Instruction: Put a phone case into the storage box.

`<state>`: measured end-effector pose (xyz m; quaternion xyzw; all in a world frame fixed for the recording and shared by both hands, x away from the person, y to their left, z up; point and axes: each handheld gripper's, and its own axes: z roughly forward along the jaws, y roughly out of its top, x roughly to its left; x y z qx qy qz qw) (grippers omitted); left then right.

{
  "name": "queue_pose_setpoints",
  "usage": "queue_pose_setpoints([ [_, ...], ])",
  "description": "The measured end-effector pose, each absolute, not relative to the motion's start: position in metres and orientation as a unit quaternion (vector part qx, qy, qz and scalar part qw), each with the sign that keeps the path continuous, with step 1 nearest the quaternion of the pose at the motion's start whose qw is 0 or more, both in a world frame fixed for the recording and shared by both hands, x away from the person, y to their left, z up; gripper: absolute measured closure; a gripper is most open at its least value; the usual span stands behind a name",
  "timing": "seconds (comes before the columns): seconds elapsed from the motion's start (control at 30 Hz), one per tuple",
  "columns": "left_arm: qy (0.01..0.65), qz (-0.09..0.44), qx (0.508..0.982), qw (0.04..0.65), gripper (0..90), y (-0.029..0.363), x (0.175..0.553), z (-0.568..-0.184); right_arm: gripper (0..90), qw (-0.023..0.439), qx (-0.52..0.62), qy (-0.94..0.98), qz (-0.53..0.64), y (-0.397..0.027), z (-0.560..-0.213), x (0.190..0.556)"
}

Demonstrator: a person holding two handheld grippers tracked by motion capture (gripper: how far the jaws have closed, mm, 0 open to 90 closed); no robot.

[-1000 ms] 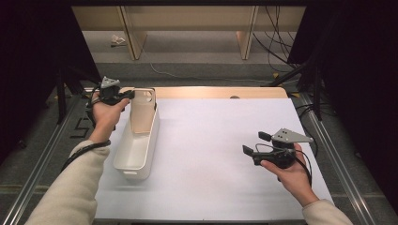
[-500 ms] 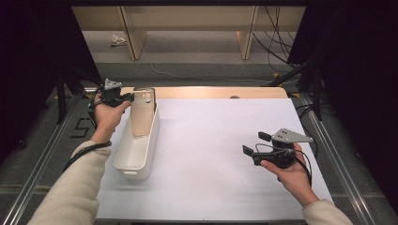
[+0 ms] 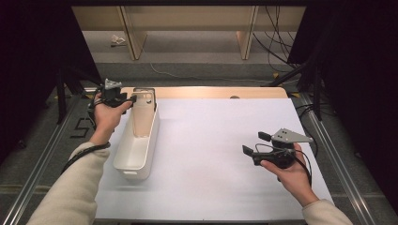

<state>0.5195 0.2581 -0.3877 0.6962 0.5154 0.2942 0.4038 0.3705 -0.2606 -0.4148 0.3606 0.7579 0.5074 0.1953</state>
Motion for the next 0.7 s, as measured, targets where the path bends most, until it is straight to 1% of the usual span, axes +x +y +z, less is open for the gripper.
queue_pose_setpoints([
  [0.1, 0.514, 0.296, 0.696, 0.406, 47.5, 0.257, 0.516, -0.385, 16.4, 0.195, 0.36, 0.758, 0.508, -0.261, -0.415, 0.371],
  [0.3, 0.509, 0.295, 0.693, 0.418, 33.0, 0.254, 0.506, -0.378, 16.4, 0.196, 0.361, 0.758, 0.508, -0.261, -0.415, 0.37],
  [0.4, 0.507, 0.294, 0.692, 0.422, 27.2, 0.253, 0.498, -0.372, 16.4, 0.195, 0.361, 0.758, 0.508, -0.26, -0.415, 0.37],
  [0.5, 0.502, 0.294, 0.694, 0.424, 24.7, 0.252, 0.491, -0.368, 16.4, 0.196, 0.36, 0.758, 0.508, -0.26, -0.415, 0.37],
  [0.63, 0.493, 0.282, 0.699, 0.435, 21.7, 0.25, 0.478, -0.365, 16.4, 0.195, 0.361, 0.757, 0.507, -0.26, -0.415, 0.371],
  [0.7, 0.49, 0.27, 0.701, 0.442, 17.8, 0.248, 0.47, -0.365, 16.4, 0.196, 0.361, 0.757, 0.508, -0.261, -0.415, 0.371],
])
